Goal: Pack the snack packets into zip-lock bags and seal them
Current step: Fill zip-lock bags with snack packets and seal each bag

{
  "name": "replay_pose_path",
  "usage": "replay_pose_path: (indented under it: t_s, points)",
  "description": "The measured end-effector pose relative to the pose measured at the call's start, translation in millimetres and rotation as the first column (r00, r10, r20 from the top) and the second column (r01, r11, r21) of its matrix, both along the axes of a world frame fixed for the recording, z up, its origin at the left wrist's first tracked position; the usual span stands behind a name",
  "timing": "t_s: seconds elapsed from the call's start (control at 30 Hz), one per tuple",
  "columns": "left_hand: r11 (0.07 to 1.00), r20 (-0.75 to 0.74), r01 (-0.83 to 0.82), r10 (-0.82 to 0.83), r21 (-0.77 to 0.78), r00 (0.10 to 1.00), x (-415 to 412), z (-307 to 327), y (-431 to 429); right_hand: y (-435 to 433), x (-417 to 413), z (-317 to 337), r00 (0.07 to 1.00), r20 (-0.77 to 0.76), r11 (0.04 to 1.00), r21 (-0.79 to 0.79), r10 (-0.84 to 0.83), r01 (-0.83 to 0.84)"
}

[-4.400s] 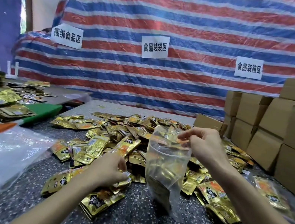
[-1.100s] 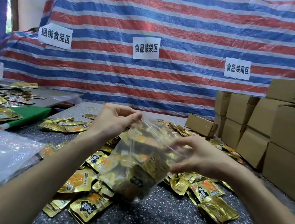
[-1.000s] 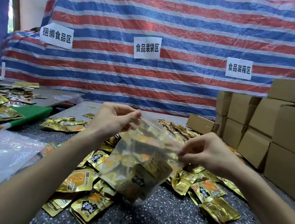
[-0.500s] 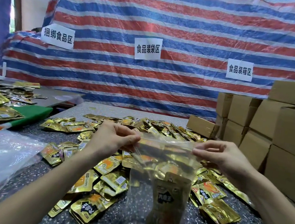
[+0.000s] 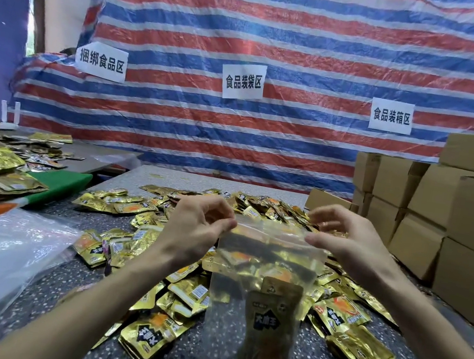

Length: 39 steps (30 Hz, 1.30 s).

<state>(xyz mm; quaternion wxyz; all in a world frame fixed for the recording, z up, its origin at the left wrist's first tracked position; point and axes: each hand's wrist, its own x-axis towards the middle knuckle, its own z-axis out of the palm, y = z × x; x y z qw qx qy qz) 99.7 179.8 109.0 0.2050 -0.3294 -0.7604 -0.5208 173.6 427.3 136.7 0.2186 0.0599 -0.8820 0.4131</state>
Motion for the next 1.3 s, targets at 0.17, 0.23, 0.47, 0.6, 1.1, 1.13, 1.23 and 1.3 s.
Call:
replay_pose_path:
  t_s: [0.17, 0.23, 0.47, 0.6, 1.1, 1.13, 1.23, 1.3]
  points:
    - [0.999, -0.105, -0.006, 0.001, -0.048, 0.994, 6, 8, 9, -51, -9, 25, 0.981, -0.029, 0.876, 0.455, 0.194, -0.16]
    - [0.998, -0.14, -0.009, -0.001, -0.065, 0.99, 7, 10, 10, -63, -15, 28, 0.981, -0.035, 0.872, 0.464, 0.192, -0.154]
    - [0.995, -0.174, -0.015, -0.002, -0.099, 0.985, 13, 13, 1, -64, -19, 25, 0.975, -0.086, 0.858, 0.495, 0.204, -0.136]
    - [0.995, -0.165, -0.014, -0.002, -0.095, 0.986, 14, 11, -2, -67, -22, 23, 0.979, -0.078, 0.824, 0.556, 0.186, -0.112]
    - [0.995, -0.008, 0.02, -0.02, 0.095, 1.0, 17, 7, 5, -52, -22, 20, 0.983, 0.003, 0.921, 0.35, 0.184, -0.173]
    - [0.994, 0.001, 0.026, -0.026, 0.105, 1.0, 16, 7, 4, -48, -21, 20, 0.983, 0.007, 0.923, 0.342, 0.182, -0.174]
    - [0.992, 0.009, 0.038, -0.04, 0.124, 0.999, 12, 6, 2, -37, -18, 19, 0.984, 0.032, 0.928, 0.329, 0.175, -0.175]
    - [0.992, 0.01, 0.036, -0.038, 0.123, 0.999, 11, 5, 0, -31, -16, 17, 0.984, 0.053, 0.93, 0.323, 0.169, -0.177]
